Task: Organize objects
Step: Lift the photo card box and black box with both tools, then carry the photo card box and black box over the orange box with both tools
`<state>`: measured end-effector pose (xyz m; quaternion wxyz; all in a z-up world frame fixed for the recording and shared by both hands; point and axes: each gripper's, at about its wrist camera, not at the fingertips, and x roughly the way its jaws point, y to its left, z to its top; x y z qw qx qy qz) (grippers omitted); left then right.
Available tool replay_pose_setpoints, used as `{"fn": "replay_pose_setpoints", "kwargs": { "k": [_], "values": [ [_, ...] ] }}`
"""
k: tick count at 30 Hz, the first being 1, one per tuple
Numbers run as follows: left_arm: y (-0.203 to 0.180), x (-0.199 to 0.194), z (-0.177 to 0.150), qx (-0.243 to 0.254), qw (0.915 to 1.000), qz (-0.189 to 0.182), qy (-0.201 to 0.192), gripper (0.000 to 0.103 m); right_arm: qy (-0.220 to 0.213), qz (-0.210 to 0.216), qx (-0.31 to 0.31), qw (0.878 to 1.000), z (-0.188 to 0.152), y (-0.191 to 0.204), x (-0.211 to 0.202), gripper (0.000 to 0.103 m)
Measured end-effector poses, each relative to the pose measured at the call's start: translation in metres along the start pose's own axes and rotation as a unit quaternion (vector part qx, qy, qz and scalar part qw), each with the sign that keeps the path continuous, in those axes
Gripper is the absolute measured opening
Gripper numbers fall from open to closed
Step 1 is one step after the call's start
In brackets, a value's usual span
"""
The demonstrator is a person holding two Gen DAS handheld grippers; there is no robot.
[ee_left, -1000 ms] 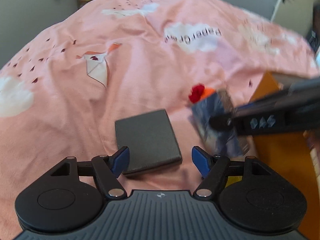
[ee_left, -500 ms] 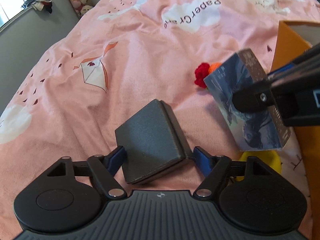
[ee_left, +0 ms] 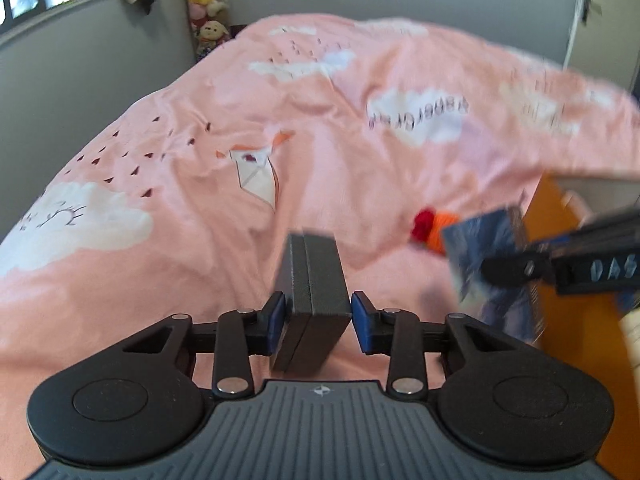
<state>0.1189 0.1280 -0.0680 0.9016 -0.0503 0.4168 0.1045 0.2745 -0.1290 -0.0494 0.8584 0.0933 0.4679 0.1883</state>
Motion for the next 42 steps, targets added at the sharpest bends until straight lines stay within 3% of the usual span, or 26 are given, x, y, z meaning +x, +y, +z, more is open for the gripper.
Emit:
{"fn": "replay_pose_setpoints", "kwargs": {
  "k": [5,10,14,17,20,24,30,38,42],
  "values": [
    [0.002,-0.045,0.012,-0.049,0.9944,-0.088,-0.032,0.039,-0.017,0.03,-0.016,0.999,-0.005,0.003,-0.046,0.024],
    [-0.019,-0.085,0.022,-0.045,0.9795,-0.19,-0.052,0.039,-0.054,0.023,0.013,0.998,-0.023,-0.017,-0.114,0.024],
    [-0.052,-0.098,0.026,-0.003,0.9624,-0.27,-0.027,0.039,-0.075,-0.023,0.042,0.996,-0.049,-0.041,-0.159,0.024],
    [-0.082,-0.099,0.025,0.039,0.9451,-0.325,0.004,0.039,-0.088,-0.072,0.057,0.992,-0.071,-0.06,-0.179,0.024],
    [-0.114,-0.093,0.016,0.085,0.9282,-0.36,0.04,0.039,-0.097,-0.105,0.081,0.986,-0.089,-0.078,-0.188,0.024],
    [-0.151,-0.064,0.002,0.13,0.919,-0.358,0.103,0.039,-0.097,-0.106,0.103,0.984,-0.107,-0.092,-0.189,0.024],
    [-0.182,-0.023,-0.021,0.141,0.9118,-0.338,0.186,0.039,-0.085,-0.149,0.083,0.982,-0.122,-0.094,-0.175,0.024],
    [-0.186,0.01,-0.037,0.106,0.9134,-0.319,0.23,0.039,-0.063,-0.16,0.077,0.982,-0.133,-0.103,-0.155,0.024],
    [-0.189,0.011,-0.038,0.113,0.9134,-0.314,0.232,0.039,-0.054,-0.164,0.064,0.983,-0.134,-0.1,-0.148,0.024]
  ]
}}
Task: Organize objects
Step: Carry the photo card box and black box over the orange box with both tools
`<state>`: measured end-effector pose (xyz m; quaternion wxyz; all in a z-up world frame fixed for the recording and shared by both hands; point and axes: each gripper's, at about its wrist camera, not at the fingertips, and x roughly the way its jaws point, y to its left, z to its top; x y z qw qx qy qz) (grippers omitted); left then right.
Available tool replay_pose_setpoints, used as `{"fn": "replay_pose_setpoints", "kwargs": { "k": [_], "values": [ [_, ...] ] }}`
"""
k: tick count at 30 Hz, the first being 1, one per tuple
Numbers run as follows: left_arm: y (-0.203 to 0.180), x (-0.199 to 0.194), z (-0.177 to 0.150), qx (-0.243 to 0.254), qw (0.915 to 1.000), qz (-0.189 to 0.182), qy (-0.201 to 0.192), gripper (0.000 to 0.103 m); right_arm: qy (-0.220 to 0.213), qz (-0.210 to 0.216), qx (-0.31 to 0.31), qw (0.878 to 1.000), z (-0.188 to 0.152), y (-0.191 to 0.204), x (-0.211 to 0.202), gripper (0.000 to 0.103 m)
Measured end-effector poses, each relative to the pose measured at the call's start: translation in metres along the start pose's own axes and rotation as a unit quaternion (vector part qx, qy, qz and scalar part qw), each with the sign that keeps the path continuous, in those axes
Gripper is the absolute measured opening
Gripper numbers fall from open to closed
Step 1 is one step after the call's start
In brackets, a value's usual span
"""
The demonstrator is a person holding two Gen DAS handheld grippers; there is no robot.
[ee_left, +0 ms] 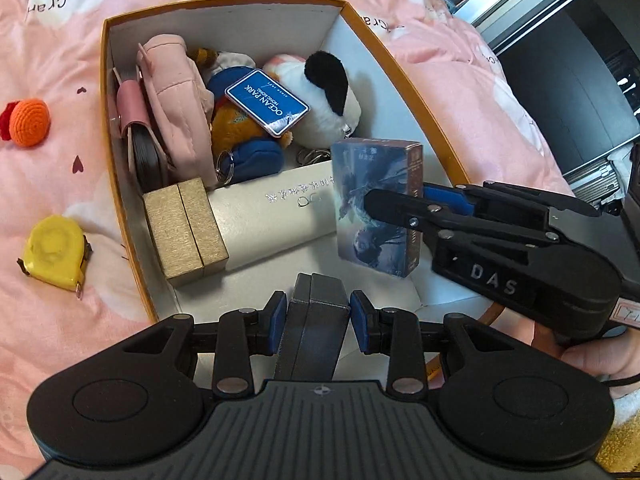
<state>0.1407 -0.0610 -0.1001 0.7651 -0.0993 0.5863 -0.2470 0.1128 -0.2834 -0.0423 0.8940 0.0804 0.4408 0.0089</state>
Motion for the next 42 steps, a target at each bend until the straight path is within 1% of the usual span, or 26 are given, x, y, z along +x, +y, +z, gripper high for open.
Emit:
{"fn": "replay_pose_setpoints", "kwargs": {
  "k": [2,3,7,10,11,13,14,17,19,20,22,24,26,31,33,34,35,36,38,39,41,42],
  "values": [
    [-0.004,0.001,0.002,0.008,0.9997,0.019,0.009,0.039,0.003,0.004,-0.003,1.0,-0.001,0.001,0.001,0.024],
    [-0.006,0.002,0.001,0.016,0.9994,0.029,0.013,0.041,0.005,0.006,-0.005,1.0,-0.002,0.002,0.002,0.024],
    [-0.016,0.006,0.0,0.04,0.9976,0.056,0.009,0.043,0.009,0.008,-0.01,1.0,-0.004,0.004,0.003,0.024],
    [-0.024,0.008,-0.003,0.068,0.9942,0.083,0.008,0.044,0.013,0.009,-0.01,1.0,-0.006,0.004,0.004,0.024],
    [-0.028,0.008,-0.004,0.082,0.9919,0.096,0.007,0.047,0.014,0.009,-0.01,1.0,-0.006,0.004,0.005,0.024],
    [-0.035,0.007,-0.005,0.11,0.9852,0.131,0.001,0.059,0.015,0.01,-0.011,1.0,-0.006,0.004,0.005,0.024],
    [-0.037,0.007,-0.006,0.125,0.9818,0.143,0.0,0.06,0.016,0.01,-0.011,1.0,-0.006,0.004,0.005,0.024],
    [-0.041,0.007,-0.009,0.16,0.9738,0.162,0.002,0.06,0.018,0.012,-0.012,1.0,-0.006,0.004,0.006,0.024],
    [-0.041,0.008,-0.01,0.173,0.9687,0.178,0.004,0.058,0.02,0.014,-0.014,1.0,-0.007,0.005,0.007,0.024],
    [-0.042,0.009,-0.01,0.179,0.9657,0.188,0.004,0.055,0.02,0.015,-0.015,1.0,-0.007,0.005,0.007,0.024],
    [-0.045,0.008,-0.012,0.197,0.9584,0.206,0.002,0.054,0.023,0.017,-0.019,0.999,-0.007,0.006,0.007,0.024],
    [-0.048,0.008,-0.014,0.216,0.9522,0.216,0.003,0.046,0.028,0.018,-0.022,0.999,-0.008,0.008,0.008,0.024],
    [-0.048,0.008,-0.014,0.217,0.9525,0.213,0.008,0.043,0.036,0.023,-0.018,0.999,-0.009,0.008,0.009,0.024],
    [-0.044,0.005,-0.014,0.201,0.9588,0.201,0.0,0.038,0.061,0.04,0.004,0.997,-0.009,0.006,0.012,0.024],
    [-0.044,0.005,-0.016,0.202,0.9585,0.201,-0.004,0.037,0.068,0.04,0.005,0.997,-0.01,0.008,0.014,0.024],
    [-0.045,0.008,-0.017,0.205,0.9568,0.206,-0.007,0.036,0.07,0.04,0.003,0.997,-0.01,0.009,0.014,0.024],
    [-0.048,0.01,-0.019,0.213,0.9527,0.217,-0.01,0.034,0.071,0.04,0.001,0.997,-0.01,0.01,0.015,0.024],
    [-0.052,0.012,-0.022,0.224,0.9468,0.231,-0.012,0.033,0.072,0.04,-0.001,0.997,-0.01,0.011,0.015,0.024],
    [-0.057,0.016,-0.026,0.239,0.9378,0.252,-0.012,0.033,0.071,0.037,-0.005,0.997,-0.01,0.013,0.015,0.024],
    [-0.061,0.019,-0.028,0.248,0.9318,0.265,-0.013,0.033,0.071,0.033,-0.008,0.997,-0.01,0.013,0.014,0.024],
    [-0.065,0.024,-0.032,0.268,0.9184,0.291,-0.014,0.033,0.072,0.026,-0.015,0.997,-0.008,0.015,0.015,0.024],
    [-0.068,0.029,-0.034,0.282,0.9086,0.307,-0.013,0.033,0.073,0.024,-0.017,0.997,-0.007,0.016,0.015,0.024]
  ]
}}
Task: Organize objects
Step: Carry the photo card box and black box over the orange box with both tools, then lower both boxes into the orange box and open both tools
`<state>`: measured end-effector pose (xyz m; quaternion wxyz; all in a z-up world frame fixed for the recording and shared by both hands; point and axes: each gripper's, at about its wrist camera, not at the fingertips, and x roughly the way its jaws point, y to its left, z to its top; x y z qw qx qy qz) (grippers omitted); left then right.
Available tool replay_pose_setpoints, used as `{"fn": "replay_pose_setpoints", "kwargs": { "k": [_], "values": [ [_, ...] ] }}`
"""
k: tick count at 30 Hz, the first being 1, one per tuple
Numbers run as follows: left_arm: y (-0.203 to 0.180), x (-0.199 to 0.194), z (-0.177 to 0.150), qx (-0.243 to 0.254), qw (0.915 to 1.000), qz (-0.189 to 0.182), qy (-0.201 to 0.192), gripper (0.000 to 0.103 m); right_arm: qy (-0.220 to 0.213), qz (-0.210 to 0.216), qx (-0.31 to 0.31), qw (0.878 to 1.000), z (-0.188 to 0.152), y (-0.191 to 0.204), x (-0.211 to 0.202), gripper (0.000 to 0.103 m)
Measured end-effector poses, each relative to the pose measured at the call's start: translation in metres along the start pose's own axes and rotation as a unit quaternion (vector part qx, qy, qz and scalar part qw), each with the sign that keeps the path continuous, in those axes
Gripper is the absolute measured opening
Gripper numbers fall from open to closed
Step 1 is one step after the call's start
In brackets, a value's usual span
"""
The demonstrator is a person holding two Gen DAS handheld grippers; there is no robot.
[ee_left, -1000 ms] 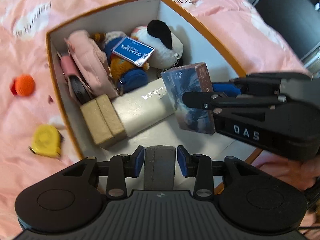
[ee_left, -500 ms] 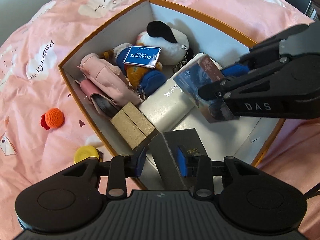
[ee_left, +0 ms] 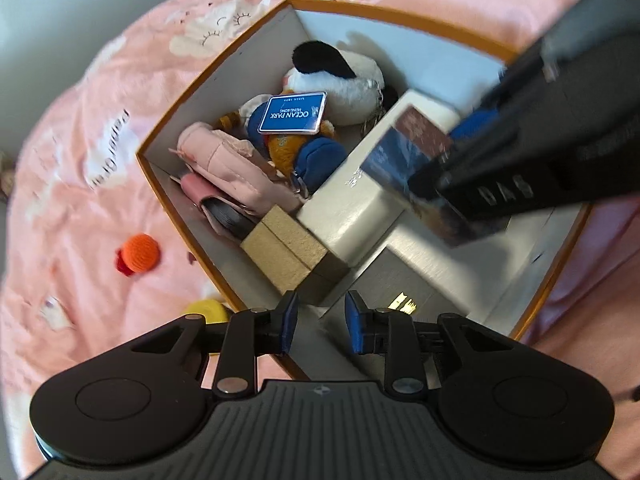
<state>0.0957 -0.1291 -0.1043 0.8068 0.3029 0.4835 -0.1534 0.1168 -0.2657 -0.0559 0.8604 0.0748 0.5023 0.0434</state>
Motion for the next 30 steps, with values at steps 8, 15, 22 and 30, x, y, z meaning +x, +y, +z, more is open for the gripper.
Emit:
{"fn": "replay_pose_setpoints", "kwargs": {
  "k": [8,15,22,30],
  "values": [
    [0.02,-0.006,-0.004,-0.046,0.9979,-0.026,-0.036,0.035,0.023,-0.004,-0.003,1.0,-0.001,0.002,0.003,0.024],
    [0.045,-0.022,-0.009,-0.134,0.986,-0.054,-0.083,0.035,0.052,-0.001,-0.007,0.999,-0.003,0.006,0.009,0.024],
    [0.045,-0.019,-0.007,-0.128,0.9851,-0.077,-0.086,0.035,0.108,0.077,0.046,0.99,-0.002,-0.001,0.022,0.026],
    [0.045,-0.01,-0.006,-0.125,0.9858,-0.081,-0.078,0.035,0.159,0.097,0.055,0.981,0.009,-0.005,0.038,0.031]
  ]
}}
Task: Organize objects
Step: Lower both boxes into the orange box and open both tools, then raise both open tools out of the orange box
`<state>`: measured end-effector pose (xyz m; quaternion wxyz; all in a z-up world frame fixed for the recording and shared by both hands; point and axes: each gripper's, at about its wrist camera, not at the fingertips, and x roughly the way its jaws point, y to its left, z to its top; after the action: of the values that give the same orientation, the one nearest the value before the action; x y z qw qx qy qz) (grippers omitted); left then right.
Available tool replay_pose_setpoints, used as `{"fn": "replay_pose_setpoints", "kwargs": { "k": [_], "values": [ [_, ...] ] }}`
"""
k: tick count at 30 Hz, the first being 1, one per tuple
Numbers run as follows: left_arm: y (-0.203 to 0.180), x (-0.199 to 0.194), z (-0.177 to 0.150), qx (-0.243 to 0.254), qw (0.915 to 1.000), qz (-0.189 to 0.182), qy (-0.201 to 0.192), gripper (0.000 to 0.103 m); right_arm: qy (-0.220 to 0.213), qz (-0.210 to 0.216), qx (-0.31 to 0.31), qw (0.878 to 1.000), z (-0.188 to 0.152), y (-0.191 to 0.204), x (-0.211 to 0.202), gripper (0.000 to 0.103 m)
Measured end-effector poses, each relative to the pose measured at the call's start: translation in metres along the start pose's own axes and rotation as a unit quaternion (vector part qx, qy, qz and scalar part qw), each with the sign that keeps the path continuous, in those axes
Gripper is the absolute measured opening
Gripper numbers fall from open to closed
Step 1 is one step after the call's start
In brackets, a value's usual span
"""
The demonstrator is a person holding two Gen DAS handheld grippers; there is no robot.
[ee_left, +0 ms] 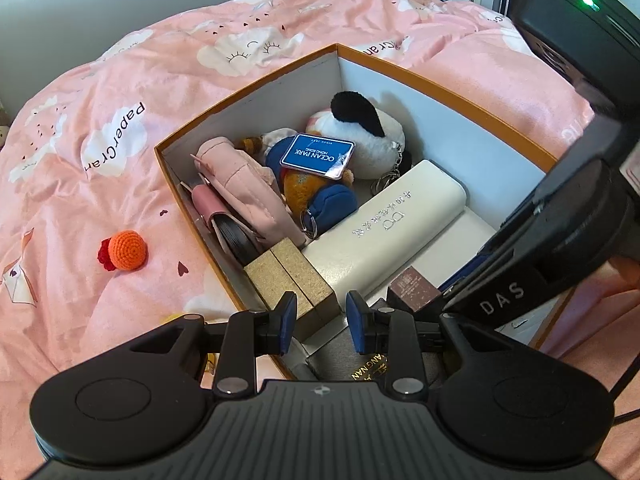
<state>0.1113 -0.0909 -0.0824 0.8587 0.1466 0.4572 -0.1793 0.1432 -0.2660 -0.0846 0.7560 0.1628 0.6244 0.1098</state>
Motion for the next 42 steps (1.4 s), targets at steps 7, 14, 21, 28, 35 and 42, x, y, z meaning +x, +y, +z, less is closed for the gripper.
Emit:
{"fn": "replay_pose_setpoints", "kwargs": {
  "k": [7,14,21,28,35,42],
  "values": [
    [0.002,0.0,-0.002,-0.005,1.0,-0.005,-0.002,0.036,0.025,-0.051,-0.073,0.996,0.01,0.011,-0.003,0.045],
    [0.0,0.0,-0.002,-0.006,0.9999,-0.008,-0.003,0.037,0.096,-0.096,-0.187,0.973,0.013,0.028,0.016,0.054],
    [0.004,-0.001,-0.004,-0.01,0.9996,-0.024,-0.011,0.037,0.123,-0.12,-0.249,0.953,0.016,0.036,0.027,0.075],
    [0.014,-0.002,-0.006,-0.022,0.9983,-0.05,-0.018,0.038,0.132,-0.159,-0.305,0.93,0.015,0.041,0.023,0.079],
    [0.019,-0.001,-0.006,-0.034,0.9968,-0.068,-0.023,0.038,0.169,-0.134,-0.306,0.927,0.022,0.03,0.029,0.076],
    [0.021,0.0,-0.007,-0.04,0.9964,-0.07,-0.025,0.038,0.199,-0.099,-0.21,0.952,0.027,0.012,0.044,0.07]
  ]
}}
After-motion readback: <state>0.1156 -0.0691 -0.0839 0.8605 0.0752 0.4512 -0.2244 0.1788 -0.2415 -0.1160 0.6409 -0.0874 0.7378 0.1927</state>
